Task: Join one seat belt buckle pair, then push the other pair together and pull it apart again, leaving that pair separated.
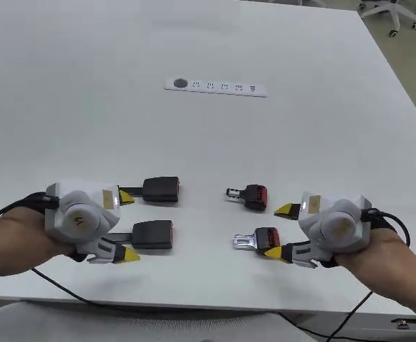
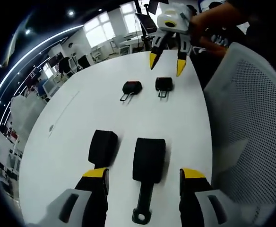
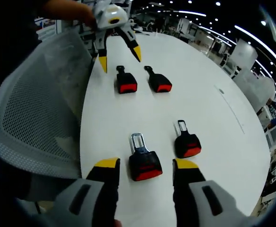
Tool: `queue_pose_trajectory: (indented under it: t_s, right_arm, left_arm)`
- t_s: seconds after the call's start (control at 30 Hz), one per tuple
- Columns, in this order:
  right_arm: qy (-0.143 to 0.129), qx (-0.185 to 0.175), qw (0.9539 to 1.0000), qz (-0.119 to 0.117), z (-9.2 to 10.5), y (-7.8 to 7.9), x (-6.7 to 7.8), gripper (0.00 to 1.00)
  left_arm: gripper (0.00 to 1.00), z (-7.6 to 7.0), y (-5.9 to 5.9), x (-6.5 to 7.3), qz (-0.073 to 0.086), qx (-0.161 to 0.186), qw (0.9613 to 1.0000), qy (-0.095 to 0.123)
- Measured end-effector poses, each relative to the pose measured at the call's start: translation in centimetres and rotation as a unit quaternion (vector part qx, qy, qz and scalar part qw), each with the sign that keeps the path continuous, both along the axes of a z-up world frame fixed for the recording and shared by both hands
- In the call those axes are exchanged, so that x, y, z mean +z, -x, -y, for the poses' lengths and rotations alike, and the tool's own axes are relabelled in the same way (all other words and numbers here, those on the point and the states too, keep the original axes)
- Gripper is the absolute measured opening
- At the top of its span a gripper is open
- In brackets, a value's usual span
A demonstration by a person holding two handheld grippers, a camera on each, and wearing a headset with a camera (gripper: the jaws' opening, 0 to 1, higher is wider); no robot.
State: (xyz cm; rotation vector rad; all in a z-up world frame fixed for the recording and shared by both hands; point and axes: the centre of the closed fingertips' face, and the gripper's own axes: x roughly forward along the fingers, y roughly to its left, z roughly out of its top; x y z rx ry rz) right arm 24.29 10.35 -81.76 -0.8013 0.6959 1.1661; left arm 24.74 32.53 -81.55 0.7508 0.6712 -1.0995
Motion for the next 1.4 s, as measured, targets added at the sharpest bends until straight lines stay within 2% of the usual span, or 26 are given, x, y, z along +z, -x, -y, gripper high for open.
queue_pose_trajectory:
  t_s: [0.03,0.2,0.27,0.37,0.43,0.53,0.67,0.73,0.83,0.87,0.93,0.97,1.0,1.03,1.2,1.23,1.3,1.4]
  right_arm:
    - [0.003,0.004,1.0000,-0.005,0.0,0.0,-0.3,0.46]
    - [0.027,0.022,0.9993,-0.013,0.3,-0.5,-1.6,0.45]
    - [0.030,0.028,0.9990,-0.019,0.3,-0.6,-1.9,0.44]
    - [0.039,0.038,0.9981,-0.028,0.4,-0.7,-2.5,0.43]
    - [0.047,0.045,0.9974,-0.031,0.5,-0.8,-3.0,0.42]
    - [0.051,0.047,0.9967,-0.043,0.5,-0.8,-3.4,0.41]
    - [0.061,0.048,0.9951,-0.062,1.0,-0.7,-4.3,0.41]
    - [0.057,0.047,0.9950,-0.068,1.0,-0.7,-4.5,0.41]
    - [0.057,0.047,0.9946,-0.072,1.2,-0.7,-4.6,0.39]
    - [0.057,0.045,0.9946,-0.074,1.3,-0.7,-4.7,0.39]
    - [0.033,0.019,0.9960,-0.082,1.1,-1.0,-4.7,0.40]
    - [0.023,0.015,0.9945,-0.101,1.2,-0.6,-4.9,0.38]
    - [0.007,0.012,0.9954,-0.094,0.8,-0.8,-4.7,0.37]
    - [0.013,0.023,0.9958,-0.088,1.3,-0.8,-4.8,0.37]
    - [-0.010,0.016,0.9959,-0.089,1.2,-0.9,-4.7,0.36]
    - [-0.010,0.018,0.9960,-0.087,1.1,-0.8,-4.7,0.36]
    - [-0.007,0.018,0.9960,-0.088,1.1,-0.7,-4.7,0.36]
    - [0.001,0.021,0.9959,-0.088,1.0,-0.8,-4.7,0.36]
  left_arm:
    - [0.60,0.1,-0.2,-0.2,-0.007,0.001,1.0000,-0.001]
    - [0.55,0.6,-0.5,-1.0,-0.019,-0.001,0.9998,-0.002]
    - [0.54,1.1,-0.1,-1.3,-0.022,-0.020,0.9995,-0.006]
    - [0.50,1.2,0.2,-1.9,-0.032,-0.030,0.9989,-0.017]
    - [0.50,1.2,0.2,-2.2,-0.032,-0.034,0.9987,-0.020]
    - [0.45,1.3,-0.1,-2.4,-0.023,-0.043,0.9985,-0.026]
    - [0.43,1.4,-0.1,-2.8,-0.031,-0.050,0.9978,-0.033]
    - [0.40,1.4,0.1,-3.0,-0.037,-0.059,0.9967,-0.041]
    - [0.39,1.4,0.1,-3.1,-0.038,-0.065,0.9961,-0.045]
    - [0.39,1.4,0.0,-3.1,-0.033,-0.070,0.9958,-0.048]
    - [0.39,1.4,0.0,-3.3,-0.031,-0.072,0.9955,-0.052]
    - [0.38,1.3,0.2,-3.4,-0.038,-0.073,0.9951,-0.055]
    - [0.37,1.3,0.3,-3.6,-0.039,-0.076,0.9947,-0.058]
    - [0.36,1.3,0.4,-3.8,-0.037,-0.079,0.9943,-0.060]
    - [0.34,1.3,0.1,-4.2,-0.041,-0.072,0.9946,-0.062]
    - [0.34,1.3,0.2,-4.2,-0.044,-0.075,0.9942,-0.064]
    - [0.34,1.5,0.0,-4.3,-0.057,-0.058,0.9952,-0.055]
    - [0.34,1.4,0.0,-4.3,-0.061,-0.063,0.9946,-0.056]
